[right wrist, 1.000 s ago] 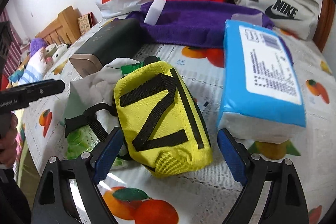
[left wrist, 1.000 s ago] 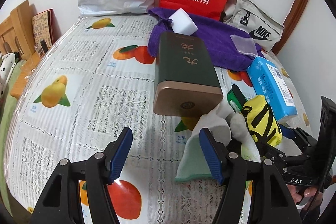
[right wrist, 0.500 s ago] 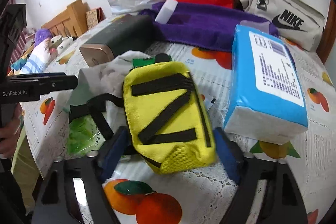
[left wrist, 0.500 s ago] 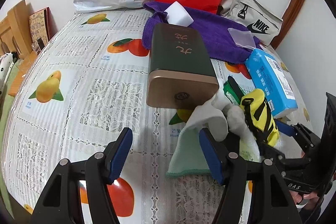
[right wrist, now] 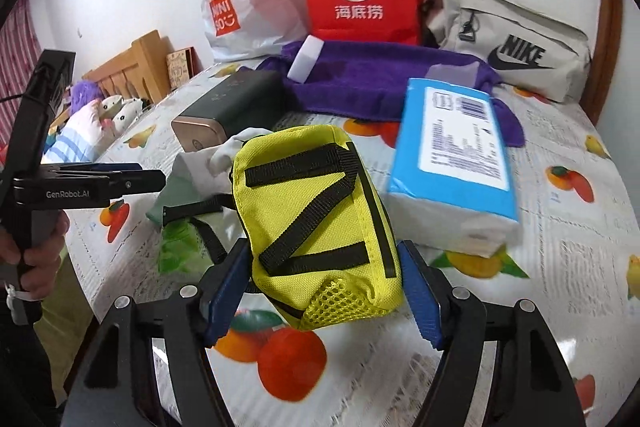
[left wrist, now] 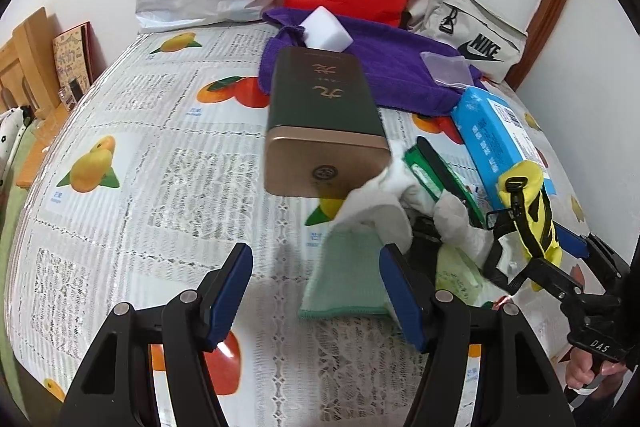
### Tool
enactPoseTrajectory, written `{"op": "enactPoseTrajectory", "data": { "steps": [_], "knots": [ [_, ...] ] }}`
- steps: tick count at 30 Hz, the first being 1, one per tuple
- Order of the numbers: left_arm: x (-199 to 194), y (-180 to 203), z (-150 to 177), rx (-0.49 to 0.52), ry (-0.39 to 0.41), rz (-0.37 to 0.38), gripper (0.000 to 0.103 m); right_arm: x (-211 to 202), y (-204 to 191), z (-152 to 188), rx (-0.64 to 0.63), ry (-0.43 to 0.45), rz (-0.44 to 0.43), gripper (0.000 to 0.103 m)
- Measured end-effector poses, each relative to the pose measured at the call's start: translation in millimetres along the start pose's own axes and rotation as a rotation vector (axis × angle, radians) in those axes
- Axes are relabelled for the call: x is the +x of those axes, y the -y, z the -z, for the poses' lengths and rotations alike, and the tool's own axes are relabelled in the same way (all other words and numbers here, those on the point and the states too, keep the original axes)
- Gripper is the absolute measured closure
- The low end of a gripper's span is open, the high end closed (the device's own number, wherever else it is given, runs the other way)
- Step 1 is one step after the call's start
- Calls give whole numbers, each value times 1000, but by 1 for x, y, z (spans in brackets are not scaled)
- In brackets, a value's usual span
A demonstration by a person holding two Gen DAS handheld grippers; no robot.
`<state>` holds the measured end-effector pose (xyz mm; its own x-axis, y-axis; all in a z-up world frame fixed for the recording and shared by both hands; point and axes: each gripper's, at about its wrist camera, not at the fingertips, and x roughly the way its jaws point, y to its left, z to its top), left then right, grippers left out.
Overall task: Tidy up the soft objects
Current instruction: 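Grasp the yellow pouch with black straps with the right gripper, then grasp the white glove with green cuff with the left gripper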
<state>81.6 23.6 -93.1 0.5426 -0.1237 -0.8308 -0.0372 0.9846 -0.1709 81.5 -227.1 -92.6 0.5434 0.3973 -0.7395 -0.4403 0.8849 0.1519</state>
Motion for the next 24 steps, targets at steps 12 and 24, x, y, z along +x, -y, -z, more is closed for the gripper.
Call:
{"op": "enactPoseTrajectory", "data": {
  "steps": [12,24],
  "knots": [
    [7,12,2,19,-7,17,39,-19,35,35,61,-70,83,31],
    [29,24,-12,38,-11,37,39,7,53,38,120,-114,115,23]
  ]
}}
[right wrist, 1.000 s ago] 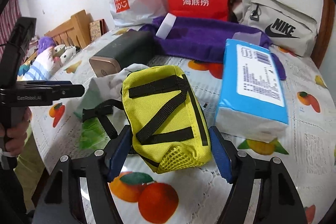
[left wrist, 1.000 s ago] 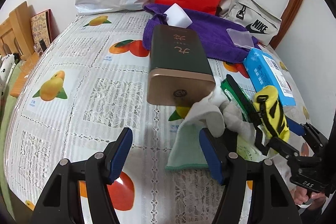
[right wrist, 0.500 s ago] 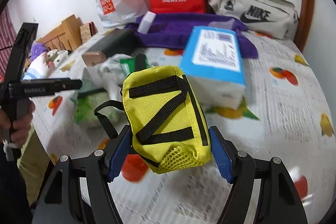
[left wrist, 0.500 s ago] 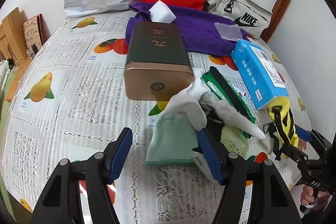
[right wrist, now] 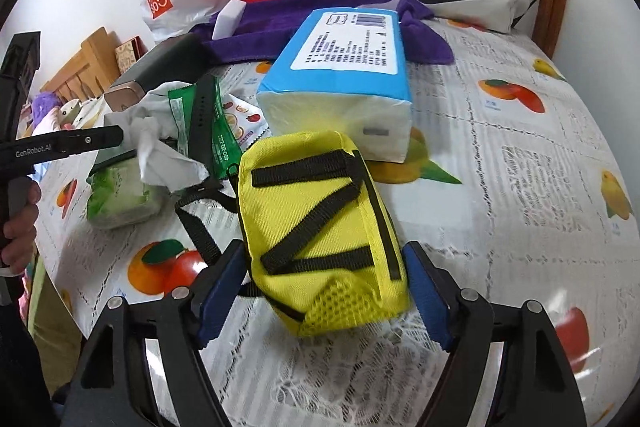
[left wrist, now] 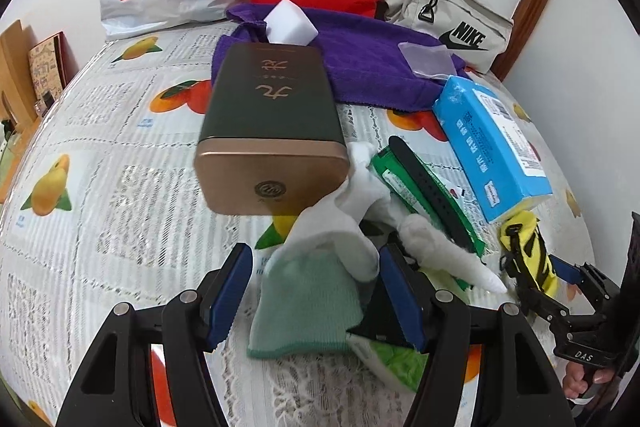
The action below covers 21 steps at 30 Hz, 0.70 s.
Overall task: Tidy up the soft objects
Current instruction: 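Grasp the white glove with green cuff with the left gripper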
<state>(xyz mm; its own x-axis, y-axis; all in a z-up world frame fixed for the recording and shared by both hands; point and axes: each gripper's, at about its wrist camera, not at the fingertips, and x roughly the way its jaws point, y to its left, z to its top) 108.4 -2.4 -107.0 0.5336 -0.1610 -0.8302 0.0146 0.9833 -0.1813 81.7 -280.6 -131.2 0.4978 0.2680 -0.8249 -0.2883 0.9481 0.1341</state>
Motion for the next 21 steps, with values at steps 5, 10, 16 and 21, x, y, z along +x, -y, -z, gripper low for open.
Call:
{"op": "enactPoseTrajectory", "data": {
  "steps": [5,10,16,21],
  "knots": [
    [12,1,-4,6,6,6,41,10,-9,-4,-35,14,54,20],
    [12,2,-5,32,21,29,83,10,-13,-3,-80,31,89,30],
    [0,-3,-4,17,47,41,91,0,-6,-5,-54,45,41,33],
    [-26,-6,-3,10,97,41,93,-14,-8,-9,-45,74,25,33]
  ]
}}
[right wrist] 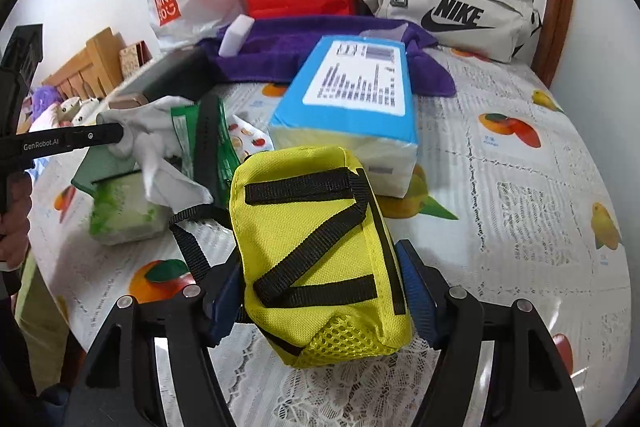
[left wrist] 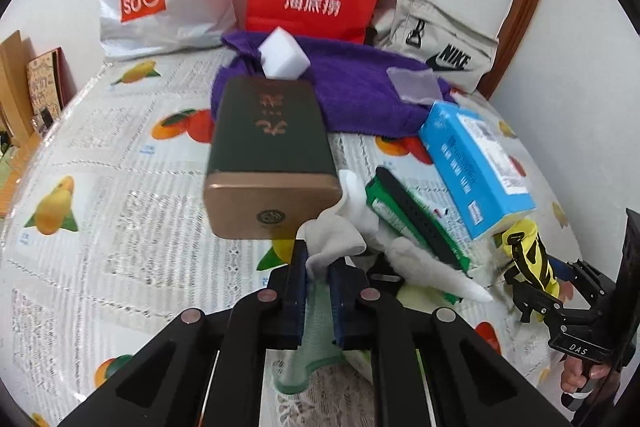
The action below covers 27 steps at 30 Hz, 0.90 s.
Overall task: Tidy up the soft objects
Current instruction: 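Grasp the white glove with green cuff with the left gripper, then carry the glove with left gripper while right gripper carries yellow pouch toward towel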
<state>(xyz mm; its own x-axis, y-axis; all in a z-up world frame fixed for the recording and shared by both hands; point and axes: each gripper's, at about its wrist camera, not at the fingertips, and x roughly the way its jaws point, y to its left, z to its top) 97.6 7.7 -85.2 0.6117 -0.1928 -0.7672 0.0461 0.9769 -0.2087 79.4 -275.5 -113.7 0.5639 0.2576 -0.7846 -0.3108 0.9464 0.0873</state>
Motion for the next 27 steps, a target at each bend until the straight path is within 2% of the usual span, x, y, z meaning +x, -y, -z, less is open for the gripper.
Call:
{"op": "enactPoseTrajectory", "data": {
  "steps": [13,27],
  "knots": [
    [-56,0,-10,0,103,-26,93,-31,-4,-14,28,66,3,34],
    [-82,2,-43,-5,158,-43,93,-54,0,-55,30,117,10,34]
  ]
}}
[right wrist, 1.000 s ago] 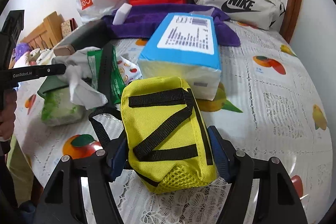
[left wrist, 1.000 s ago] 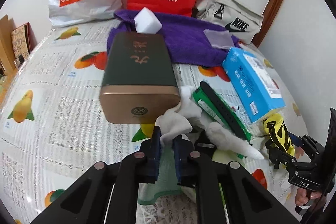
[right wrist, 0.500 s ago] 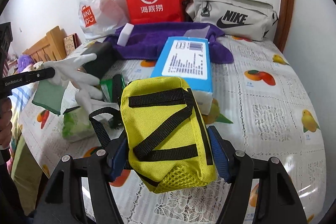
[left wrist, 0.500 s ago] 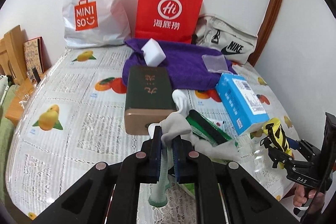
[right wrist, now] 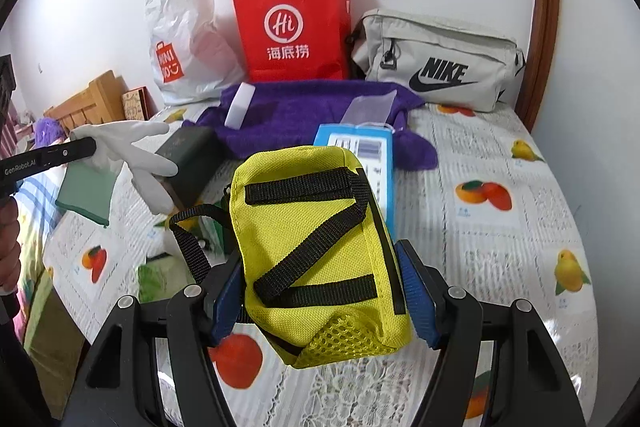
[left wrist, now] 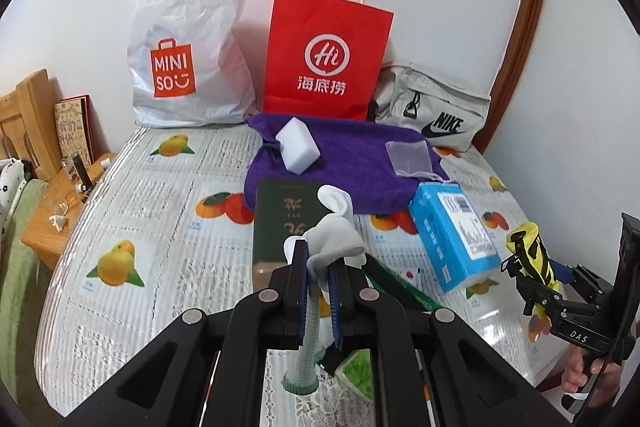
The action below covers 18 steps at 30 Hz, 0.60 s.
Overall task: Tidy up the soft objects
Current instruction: 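Carry the glove with left gripper while right gripper carries yellow pouch toward towel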
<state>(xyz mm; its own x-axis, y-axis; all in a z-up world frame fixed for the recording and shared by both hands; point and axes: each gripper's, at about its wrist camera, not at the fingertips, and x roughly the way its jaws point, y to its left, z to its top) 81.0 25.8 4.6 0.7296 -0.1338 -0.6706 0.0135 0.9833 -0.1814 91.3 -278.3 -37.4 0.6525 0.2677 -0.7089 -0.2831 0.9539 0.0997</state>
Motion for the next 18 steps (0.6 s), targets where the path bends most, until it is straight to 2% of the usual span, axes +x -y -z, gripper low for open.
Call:
{"op": "enactPoseTrajectory", "data": {
  "steps": [18],
  "knots": [
    [22,3,-52,1,10,10,93,25,7,-64,12,4,1,34]
  ]
}}
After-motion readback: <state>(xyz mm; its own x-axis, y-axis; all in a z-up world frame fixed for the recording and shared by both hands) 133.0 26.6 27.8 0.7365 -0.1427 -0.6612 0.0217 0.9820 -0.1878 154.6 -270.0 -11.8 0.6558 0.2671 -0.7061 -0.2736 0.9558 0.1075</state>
